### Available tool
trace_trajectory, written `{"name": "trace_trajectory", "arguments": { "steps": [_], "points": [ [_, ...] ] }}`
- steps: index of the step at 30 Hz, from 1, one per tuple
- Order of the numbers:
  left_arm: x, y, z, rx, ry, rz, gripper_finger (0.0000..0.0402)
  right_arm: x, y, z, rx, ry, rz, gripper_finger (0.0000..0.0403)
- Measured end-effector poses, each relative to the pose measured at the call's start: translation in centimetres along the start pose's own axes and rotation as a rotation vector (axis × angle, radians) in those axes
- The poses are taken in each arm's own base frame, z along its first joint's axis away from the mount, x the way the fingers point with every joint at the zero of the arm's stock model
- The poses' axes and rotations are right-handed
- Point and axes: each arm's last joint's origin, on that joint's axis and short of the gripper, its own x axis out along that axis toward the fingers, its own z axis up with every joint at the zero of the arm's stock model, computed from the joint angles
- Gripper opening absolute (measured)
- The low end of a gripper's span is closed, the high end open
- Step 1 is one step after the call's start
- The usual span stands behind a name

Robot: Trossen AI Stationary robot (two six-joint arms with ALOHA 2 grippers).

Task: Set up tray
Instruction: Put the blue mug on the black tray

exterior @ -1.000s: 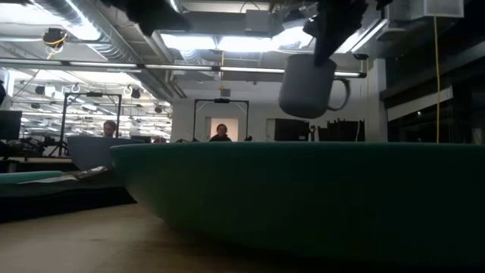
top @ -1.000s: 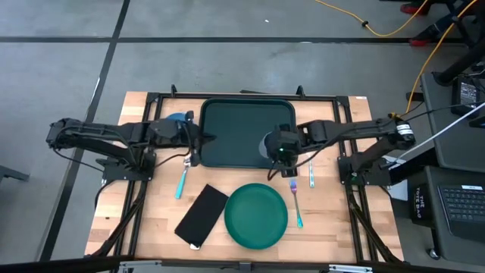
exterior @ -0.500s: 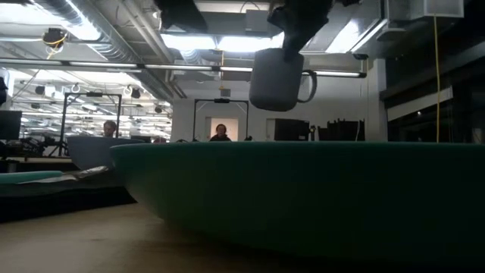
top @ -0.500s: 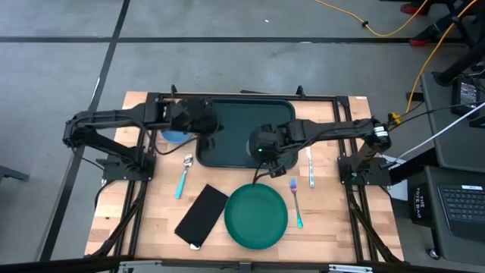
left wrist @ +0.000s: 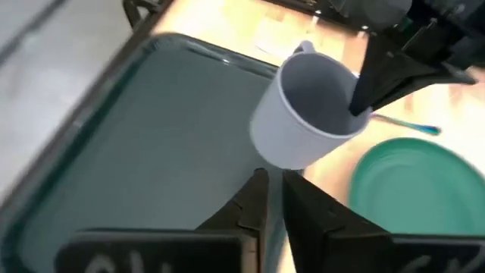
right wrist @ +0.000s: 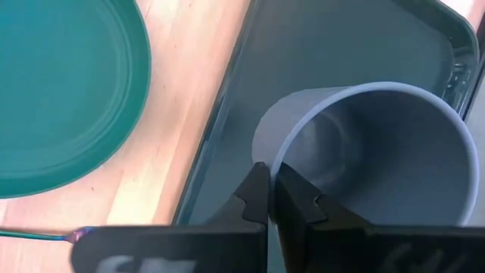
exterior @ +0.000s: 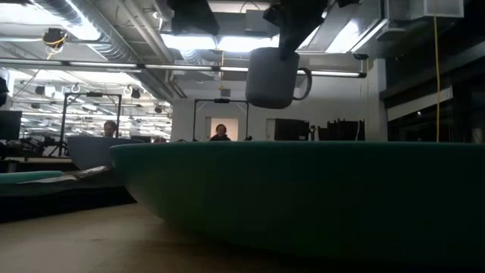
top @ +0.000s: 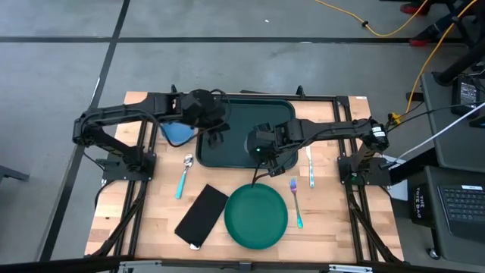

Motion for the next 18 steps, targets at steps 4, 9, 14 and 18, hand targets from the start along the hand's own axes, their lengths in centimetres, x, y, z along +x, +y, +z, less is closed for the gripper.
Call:
{"name": "trace_trajectory", "arguments": {
  "steps": [4, 9, 14, 18],
  "points": [
    [0.1, 0.0, 0.1, -0.068, 0.006, -0.043, 0.0072, 0.0, 0.0, 0.0, -0.001, 0.002, -0.004, 0.0010],
    [0.6, -0.1, 0.1, -0.110, 0.014, -0.054, 0.0112, 0.0, -0.1, 0.0, -0.003, 0.005, -0.029, 0.0010],
    [2.4, -0.6, 0.4, -0.110, 0.033, -0.153, 0.0140, 0.0, -0.4, 0.1, -0.015, -0.004, -0.060, 0.0010],
    [2.7, -0.7, 1.0, -0.087, 0.064, -0.152, 0.0154, 0.3, -0.9, 0.2, -0.024, -0.019, -0.065, 0.0010]
  ]
}}
